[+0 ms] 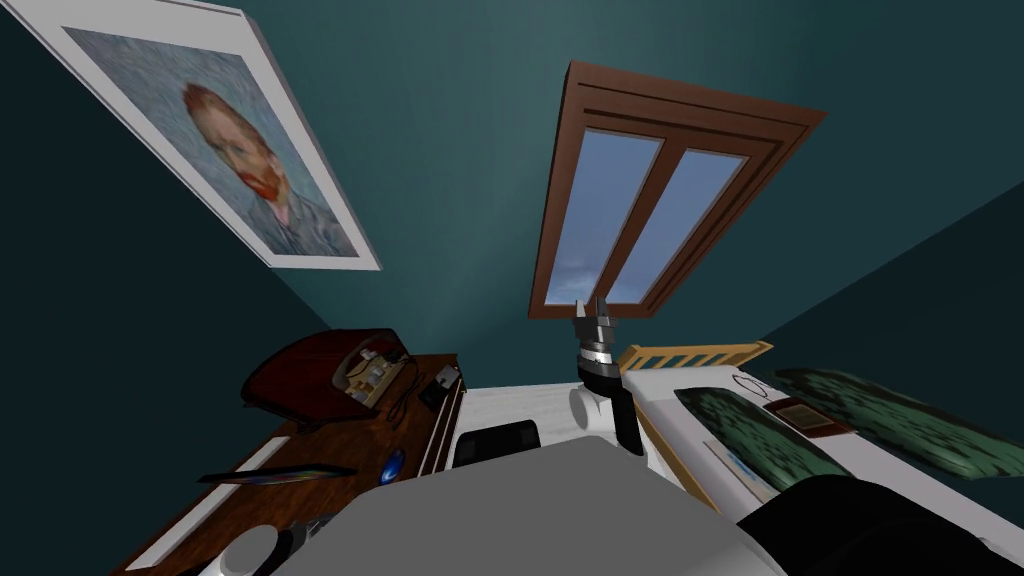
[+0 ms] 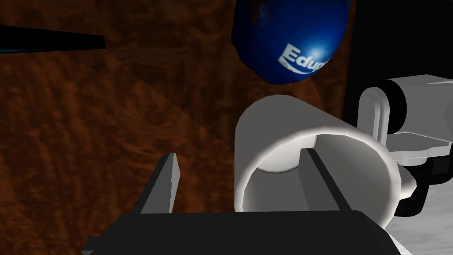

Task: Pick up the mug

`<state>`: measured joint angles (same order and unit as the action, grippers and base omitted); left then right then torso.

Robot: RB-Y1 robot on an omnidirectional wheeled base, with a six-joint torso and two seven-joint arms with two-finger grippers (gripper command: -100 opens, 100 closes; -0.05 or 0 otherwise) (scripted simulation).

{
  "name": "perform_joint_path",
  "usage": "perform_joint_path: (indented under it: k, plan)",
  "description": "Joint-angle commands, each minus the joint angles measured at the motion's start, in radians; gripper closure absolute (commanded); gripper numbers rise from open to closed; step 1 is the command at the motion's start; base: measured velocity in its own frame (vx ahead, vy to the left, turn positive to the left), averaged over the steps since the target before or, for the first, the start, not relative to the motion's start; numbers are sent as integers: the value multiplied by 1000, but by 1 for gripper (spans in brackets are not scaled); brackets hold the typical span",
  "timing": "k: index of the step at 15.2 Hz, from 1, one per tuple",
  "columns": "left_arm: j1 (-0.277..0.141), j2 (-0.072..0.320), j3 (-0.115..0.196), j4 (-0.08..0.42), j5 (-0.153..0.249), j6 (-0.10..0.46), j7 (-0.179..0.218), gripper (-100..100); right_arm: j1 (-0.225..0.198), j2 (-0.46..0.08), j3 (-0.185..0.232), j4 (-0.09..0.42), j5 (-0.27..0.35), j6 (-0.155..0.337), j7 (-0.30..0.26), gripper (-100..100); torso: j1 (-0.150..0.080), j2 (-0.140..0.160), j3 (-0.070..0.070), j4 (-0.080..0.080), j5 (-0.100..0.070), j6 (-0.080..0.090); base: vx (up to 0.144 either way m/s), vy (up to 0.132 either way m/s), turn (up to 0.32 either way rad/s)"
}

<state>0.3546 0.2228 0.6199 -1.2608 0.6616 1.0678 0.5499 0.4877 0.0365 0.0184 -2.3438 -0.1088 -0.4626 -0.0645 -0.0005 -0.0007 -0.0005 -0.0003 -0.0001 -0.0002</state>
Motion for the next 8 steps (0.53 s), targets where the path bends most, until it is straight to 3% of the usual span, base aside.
perform_joint_path:
  k: [1, 4, 7, 8]
  plan:
    - [0, 0, 0, 0, 0, 0, 0, 100, 0, 0, 0, 0, 0, 0, 0, 0, 0, 0, 0, 0, 0, 0, 0, 0, 0]
    - [1, -2, -2, 0, 0, 4, 0, 100, 0, 0, 0, 0, 0, 0, 0, 0, 4, 0, 0, 1, 2, 0, -1, -4, -1]
    - [24, 21, 20, -54, 17, 55, 15, 100, 0, 0, 0, 0, 0, 0, 0, 0, 4, 0, 0, 0, 0, -1, -12, -35, -41]
    - [19, 14, 14, -39, 13, 38, 8, 100, 0, 0, 0, 0, 0, 0, 0, 0, 3, 0, 0, 1, 0, -1, -7, -22, -5]
